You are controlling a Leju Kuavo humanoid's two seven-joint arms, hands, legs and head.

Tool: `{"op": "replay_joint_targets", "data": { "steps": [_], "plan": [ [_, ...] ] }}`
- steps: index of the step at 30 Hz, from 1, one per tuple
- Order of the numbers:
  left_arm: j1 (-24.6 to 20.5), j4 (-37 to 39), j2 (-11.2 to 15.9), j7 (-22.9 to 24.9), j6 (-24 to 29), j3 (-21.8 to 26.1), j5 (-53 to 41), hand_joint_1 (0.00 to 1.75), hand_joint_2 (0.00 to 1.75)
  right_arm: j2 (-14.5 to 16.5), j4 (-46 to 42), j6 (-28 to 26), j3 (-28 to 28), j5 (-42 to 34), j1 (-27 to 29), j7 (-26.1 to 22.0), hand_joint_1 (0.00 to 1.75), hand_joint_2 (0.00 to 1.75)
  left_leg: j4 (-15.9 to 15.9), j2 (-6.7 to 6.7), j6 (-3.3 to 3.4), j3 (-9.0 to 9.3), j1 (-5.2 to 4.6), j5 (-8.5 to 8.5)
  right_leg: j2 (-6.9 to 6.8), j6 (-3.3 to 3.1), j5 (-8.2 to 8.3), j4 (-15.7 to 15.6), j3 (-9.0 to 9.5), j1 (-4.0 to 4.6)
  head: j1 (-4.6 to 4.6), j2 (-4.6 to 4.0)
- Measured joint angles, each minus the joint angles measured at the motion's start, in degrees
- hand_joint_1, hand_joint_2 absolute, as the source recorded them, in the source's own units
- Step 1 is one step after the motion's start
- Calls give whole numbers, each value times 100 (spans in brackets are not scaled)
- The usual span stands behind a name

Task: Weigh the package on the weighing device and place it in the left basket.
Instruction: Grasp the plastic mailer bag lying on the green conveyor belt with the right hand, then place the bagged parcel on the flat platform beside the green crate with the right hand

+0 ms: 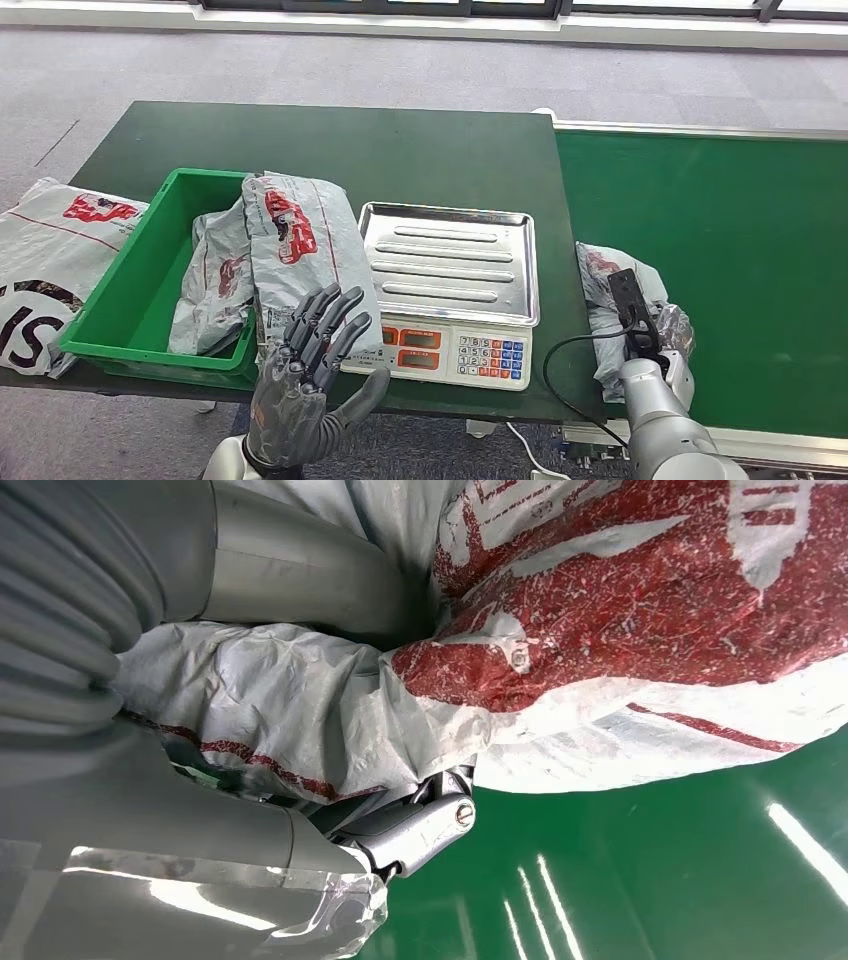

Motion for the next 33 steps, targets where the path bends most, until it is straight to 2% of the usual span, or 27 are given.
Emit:
{"op": "replay_joint_targets", "data": {
  "steps": [4,7,9,12,14,16,19,24,33],
  "plan": [
    [0,0,0,0,0,0,-1,0,175,0,0,-20,14,-32,6,-7,175,175,0,0,0,0,0,0,0,0,0,0,0,0,0,0],
    [0,-1,0,1,0,0,-13,0,175,0,-1,-265,21,-248,25,-185,175,175,0,-3,0,-1,0,0,-3,0,0,0,0,0,-2,0],
    [1,-4,-1,7,-5,0,-34,0,175,4,-25,-763,16,-666,65,-637,175,175,0,-12,1,-4,-1,1,-11,1,-1,0,0,-1,-1,0],
    [1,-16,-4,34,-16,0,-75,0,175,40,-240,-1659,-19,-1647,122,-1676,175,175,0,-24,2,-9,-1,2,-19,5,-3,1,-1,-1,1,0],
    [0,-25,-4,63,-16,-1,-104,0,175,105,-554,-1963,-50,-2308,174,-2270,175,175,0,-24,1,-8,-1,1,-16,6,-4,1,-1,-1,1,0],
    [-2,-28,-4,93,18,-2,-125,0,175,269,-1151,-2051,-66,-2809,311,-2557,175,175,0,-23,1,-9,-1,1,-14,6,-5,1,-2,-1,1,0],
    [-7,-12,-4,127,129,-4,-135,0,175,645,-2328,-2074,-4,-3118,554,-2663,175,175,-1,-20,-1,-11,-1,-1,-11,3,-7,3,-8,-1,1,-1],
    [-24,45,-1,170,256,-11,-136,0,175,1122,-3678,-2075,127,-3002,703,-2684,175,175,-3,-10,-3,-9,1,-1,-3,1,-9,5,-13,1,1,0],
    [-57,92,4,253,280,-36,-143,0,175,1418,-4446,-2073,411,-3058,801,-2681,175,175,-2,-10,-2,-9,0,0,-3,2,-8,5,-9,-1,1,0]
  ]
}}
